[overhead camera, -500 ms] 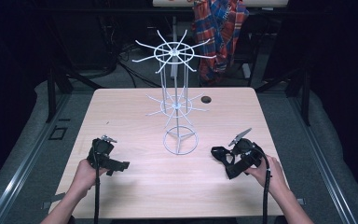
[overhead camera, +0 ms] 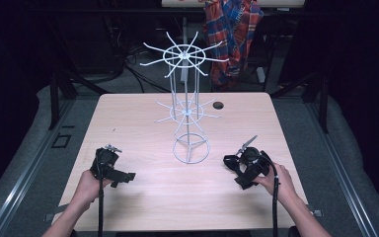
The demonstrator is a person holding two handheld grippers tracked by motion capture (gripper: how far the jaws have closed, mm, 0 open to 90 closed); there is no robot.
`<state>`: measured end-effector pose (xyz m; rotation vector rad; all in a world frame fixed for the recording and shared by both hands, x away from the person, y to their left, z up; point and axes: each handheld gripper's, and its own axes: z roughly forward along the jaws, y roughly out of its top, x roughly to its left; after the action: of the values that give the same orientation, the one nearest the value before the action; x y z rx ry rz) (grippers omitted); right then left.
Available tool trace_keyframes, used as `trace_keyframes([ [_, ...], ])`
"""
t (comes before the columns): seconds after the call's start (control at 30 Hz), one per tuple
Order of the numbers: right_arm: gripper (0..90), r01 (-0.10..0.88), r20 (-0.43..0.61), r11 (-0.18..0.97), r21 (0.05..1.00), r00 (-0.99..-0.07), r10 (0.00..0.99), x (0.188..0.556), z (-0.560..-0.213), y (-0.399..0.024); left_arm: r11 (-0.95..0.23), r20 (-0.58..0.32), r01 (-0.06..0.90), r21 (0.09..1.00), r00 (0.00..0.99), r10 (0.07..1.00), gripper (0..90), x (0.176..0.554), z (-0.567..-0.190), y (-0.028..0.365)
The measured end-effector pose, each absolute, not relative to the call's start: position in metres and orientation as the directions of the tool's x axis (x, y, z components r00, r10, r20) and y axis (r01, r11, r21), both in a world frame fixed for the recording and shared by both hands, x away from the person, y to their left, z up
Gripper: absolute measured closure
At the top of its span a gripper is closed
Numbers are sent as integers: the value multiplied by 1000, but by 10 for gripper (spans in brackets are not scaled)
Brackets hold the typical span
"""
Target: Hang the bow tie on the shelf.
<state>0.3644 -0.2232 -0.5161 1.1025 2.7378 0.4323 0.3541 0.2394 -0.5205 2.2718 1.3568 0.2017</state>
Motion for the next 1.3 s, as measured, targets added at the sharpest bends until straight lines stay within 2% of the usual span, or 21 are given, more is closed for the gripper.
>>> trace_keyframes([
  [0.07,159,661,-11,663,350,-705,709,365,-518,-223,-392,-117,787,477,499,859,35,354,-520,240],
  [0.1,263,677,0,653,340,-694,720,369,-521,-222,-389,-114,788,477,494,862,35,354,-519,240],
  [0.13,305,680,-4,651,338,-691,723,371,-522,-222,-390,-111,788,476,494,862,35,354,-520,240],
  [0.23,386,699,-1,623,351,-665,747,373,-524,-222,-388,-106,793,470,487,867,35,354,-520,240],
  [0.33,418,709,-12,620,337,-655,755,374,-524,-221,-388,-101,790,475,487,868,35,353,-519,241],
  [0.47,506,722,-27,621,304,-645,763,378,-533,-215,-384,-107,789,480,487,867,34,354,-519,241],
  [0.6,556,731,-55,610,307,-626,778,383,-539,-213,-387,-111,790,476,490,864,34,354,-520,239],
  [0.67,573,723,-61,634,273,-645,762,387,-540,-213,-389,-110,789,475,493,863,33,354,-519,239],
  [0.9,598,720,-71,640,267,-648,759,387,-545,-213,-398,-105,787,472,499,860,34,354,-520,238],
  [1.1,731,713,-70,647,271,-656,752,388,-545,-215,-407,-100,784,468,505,857,34,353,-521,235],
  [1.17,742,703,-88,666,250,-668,739,389,-543,-215,-406,-101,786,466,503,858,34,353,-521,236],
  [1.3,745,688,-87,670,279,-677,731,390,-538,-213,-396,-103,791,467,493,864,35,351,-522,241],
])
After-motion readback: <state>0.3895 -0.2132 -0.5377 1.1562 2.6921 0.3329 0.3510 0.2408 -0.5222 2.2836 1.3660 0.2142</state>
